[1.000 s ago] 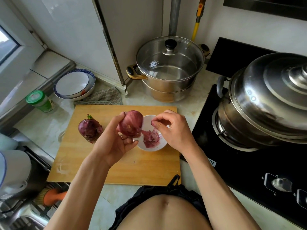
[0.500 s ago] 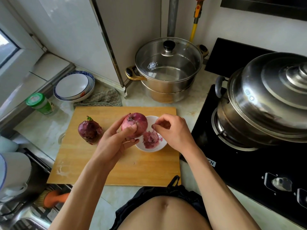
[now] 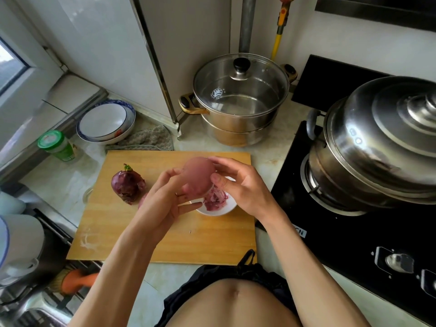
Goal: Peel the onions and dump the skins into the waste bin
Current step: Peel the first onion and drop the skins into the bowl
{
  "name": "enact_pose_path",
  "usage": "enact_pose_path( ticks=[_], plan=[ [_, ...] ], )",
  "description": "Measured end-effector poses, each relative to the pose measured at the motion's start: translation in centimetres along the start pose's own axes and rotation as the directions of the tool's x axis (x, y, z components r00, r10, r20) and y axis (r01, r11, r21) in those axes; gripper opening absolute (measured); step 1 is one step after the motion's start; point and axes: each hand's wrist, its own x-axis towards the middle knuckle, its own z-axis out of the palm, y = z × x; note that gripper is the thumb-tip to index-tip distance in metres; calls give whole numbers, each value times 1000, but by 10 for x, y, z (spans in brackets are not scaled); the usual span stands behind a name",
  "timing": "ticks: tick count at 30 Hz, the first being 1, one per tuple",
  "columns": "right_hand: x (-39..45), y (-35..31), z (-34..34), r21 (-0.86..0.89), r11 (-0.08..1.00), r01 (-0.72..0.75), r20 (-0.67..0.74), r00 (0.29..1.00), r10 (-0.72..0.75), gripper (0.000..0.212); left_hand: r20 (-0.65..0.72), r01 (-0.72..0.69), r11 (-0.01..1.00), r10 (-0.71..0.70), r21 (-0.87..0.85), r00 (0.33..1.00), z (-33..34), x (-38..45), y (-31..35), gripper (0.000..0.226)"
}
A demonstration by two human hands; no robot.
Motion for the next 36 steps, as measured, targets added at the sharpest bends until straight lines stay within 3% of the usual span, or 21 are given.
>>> enact_pose_path(
  ticks=[4, 8, 12, 14, 18, 30, 33, 36],
  plan=[
    [-1, -2, 3, 43, 999, 9, 17, 1000, -10, 42, 0, -52, 999, 52, -3, 999, -1, 1, 3, 38],
    [1, -4, 6, -14, 999, 29, -86, 996, -30, 35, -84, -163, 986, 160, -28, 983, 3, -2, 1, 63],
    [3, -9, 10, -64, 998, 0, -153, 988, -10, 40, -112, -336, 920, 362, 200, 925, 8, -4, -3, 71],
    [3, -13, 13, -98, 995, -6, -148, 989, -9, 44, -69, -401, 873, 435, 276, 898, 9, -5, -5, 69],
    [2, -20, 12, -178, 983, -42, -135, 991, 18, 33, 18, -470, 789, 505, 395, 863, 11, -5, -8, 70],
    [1, -20, 4, -160, 987, -24, -178, 984, -5, 28, 26, -468, 724, 530, 507, 847, 12, -5, -5, 69],
    [1, -22, 1, -124, 991, 40, -201, 978, -65, 24, -46, -383, 860, 421, 337, 906, 14, -7, 3, 59],
    [-2, -25, -3, -97, 987, 130, -143, 979, -143, 24, 4, -267, 950, 270, 162, 963, 12, -8, 7, 47]
  ],
)
